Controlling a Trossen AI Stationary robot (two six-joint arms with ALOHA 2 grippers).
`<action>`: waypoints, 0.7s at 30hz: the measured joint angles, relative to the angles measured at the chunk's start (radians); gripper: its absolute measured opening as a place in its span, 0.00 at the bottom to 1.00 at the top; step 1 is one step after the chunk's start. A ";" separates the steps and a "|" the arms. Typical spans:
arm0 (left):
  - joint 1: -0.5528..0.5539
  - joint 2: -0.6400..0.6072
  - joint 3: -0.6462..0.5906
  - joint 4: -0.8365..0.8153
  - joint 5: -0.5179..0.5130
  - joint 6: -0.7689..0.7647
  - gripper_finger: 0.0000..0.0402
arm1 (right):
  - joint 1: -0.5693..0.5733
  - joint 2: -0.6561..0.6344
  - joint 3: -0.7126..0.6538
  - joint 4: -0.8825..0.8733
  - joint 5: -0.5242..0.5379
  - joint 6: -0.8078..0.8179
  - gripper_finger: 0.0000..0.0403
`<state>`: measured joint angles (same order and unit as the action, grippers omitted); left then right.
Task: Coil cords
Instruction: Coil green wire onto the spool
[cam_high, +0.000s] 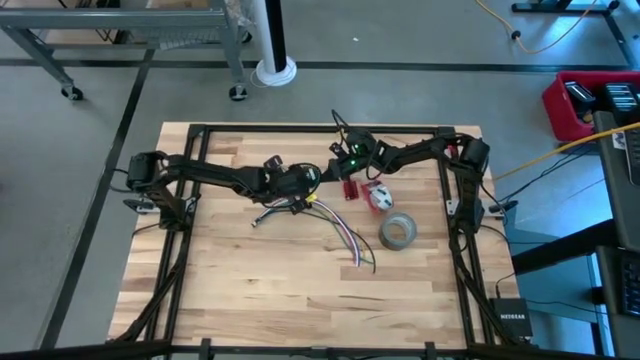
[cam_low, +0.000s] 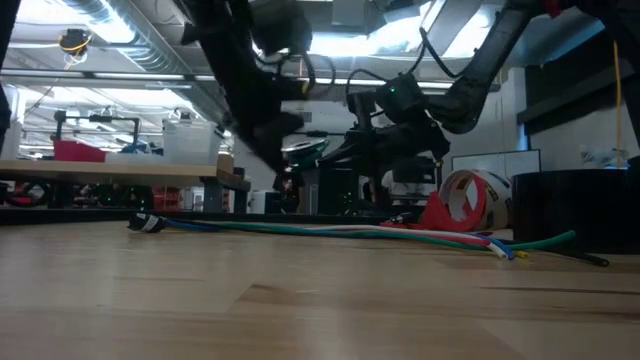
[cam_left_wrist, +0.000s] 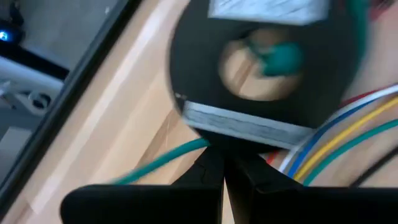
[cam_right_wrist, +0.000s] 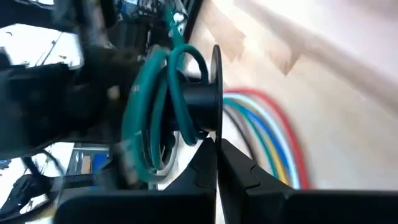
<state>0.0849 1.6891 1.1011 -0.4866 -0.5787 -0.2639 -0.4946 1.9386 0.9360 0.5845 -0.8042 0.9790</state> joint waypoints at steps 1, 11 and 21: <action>-0.003 -0.018 0.000 0.004 0.001 0.006 0.00 | -0.006 0.003 0.000 0.004 0.000 -0.008 0.00; -0.021 -0.359 -0.048 -0.061 0.003 0.078 0.00 | -0.022 0.019 0.000 0.037 -0.030 -0.017 0.00; -0.049 -0.926 -0.468 0.003 0.006 -0.189 0.00 | -0.023 0.019 0.000 0.045 -0.028 -0.017 0.00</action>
<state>0.0356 0.7633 0.6336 -0.4837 -0.5732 -0.4530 -0.5175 1.9572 0.9360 0.6297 -0.8322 0.9615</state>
